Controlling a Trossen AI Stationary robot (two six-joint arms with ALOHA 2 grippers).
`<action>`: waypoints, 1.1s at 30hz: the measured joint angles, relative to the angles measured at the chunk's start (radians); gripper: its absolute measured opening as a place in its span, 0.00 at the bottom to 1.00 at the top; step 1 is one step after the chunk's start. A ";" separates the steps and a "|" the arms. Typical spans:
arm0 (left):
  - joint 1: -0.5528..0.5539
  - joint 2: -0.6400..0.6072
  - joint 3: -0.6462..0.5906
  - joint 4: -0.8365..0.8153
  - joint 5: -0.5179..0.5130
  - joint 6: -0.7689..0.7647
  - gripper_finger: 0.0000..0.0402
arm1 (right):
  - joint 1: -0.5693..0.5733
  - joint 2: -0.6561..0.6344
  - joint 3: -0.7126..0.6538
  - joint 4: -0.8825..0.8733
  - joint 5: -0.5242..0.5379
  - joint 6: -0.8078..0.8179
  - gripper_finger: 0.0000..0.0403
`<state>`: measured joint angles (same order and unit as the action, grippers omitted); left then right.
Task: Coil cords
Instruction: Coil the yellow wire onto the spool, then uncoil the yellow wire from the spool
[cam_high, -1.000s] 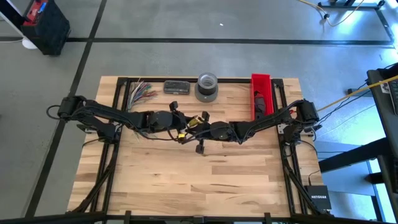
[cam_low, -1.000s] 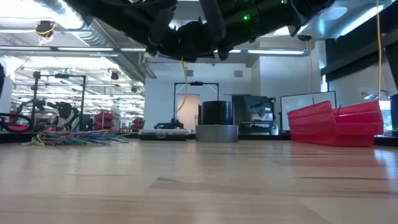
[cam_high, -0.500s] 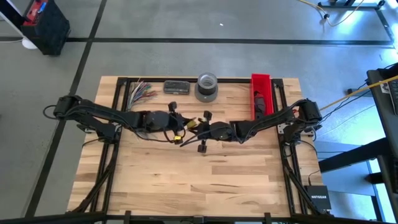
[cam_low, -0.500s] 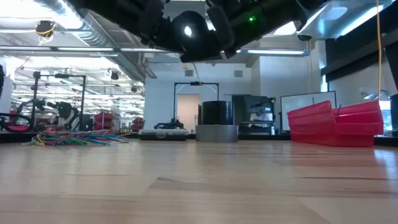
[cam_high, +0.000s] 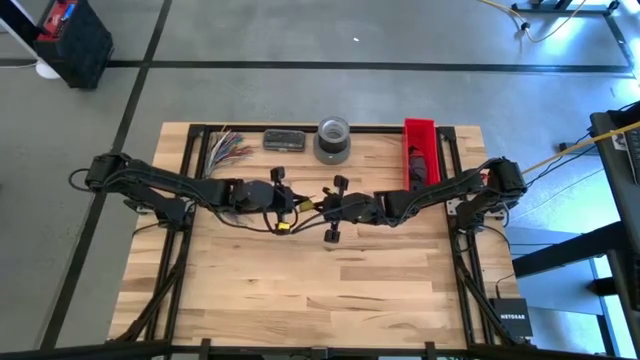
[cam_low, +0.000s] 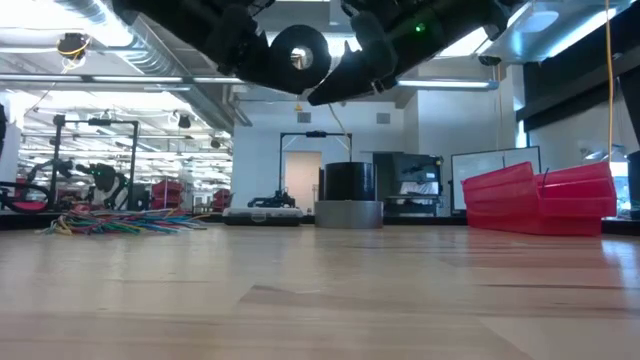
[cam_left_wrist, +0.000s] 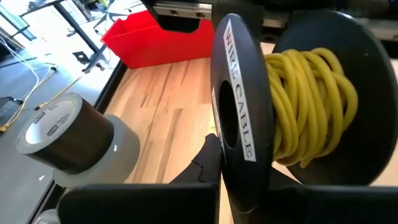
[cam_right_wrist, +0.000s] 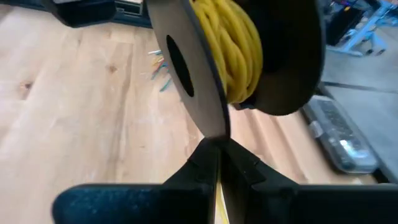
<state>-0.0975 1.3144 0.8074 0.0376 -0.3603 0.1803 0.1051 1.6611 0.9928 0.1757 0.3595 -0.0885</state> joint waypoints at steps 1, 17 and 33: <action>0.000 0.000 0.000 -0.001 0.001 0.004 0.00 | 0.000 0.000 0.000 -0.001 -0.007 0.016 0.04; -0.001 0.000 -0.003 -0.035 -0.001 0.014 0.00 | -0.002 -0.084 -0.002 -0.195 -0.013 0.111 0.27; -0.001 0.002 -0.005 -0.026 -0.008 0.050 0.00 | -0.001 -0.118 -0.034 -0.283 -0.066 0.084 0.30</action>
<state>-0.0982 1.3159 0.8028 0.0116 -0.3683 0.2302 0.1043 1.5429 0.9592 -0.1075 0.2938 -0.0044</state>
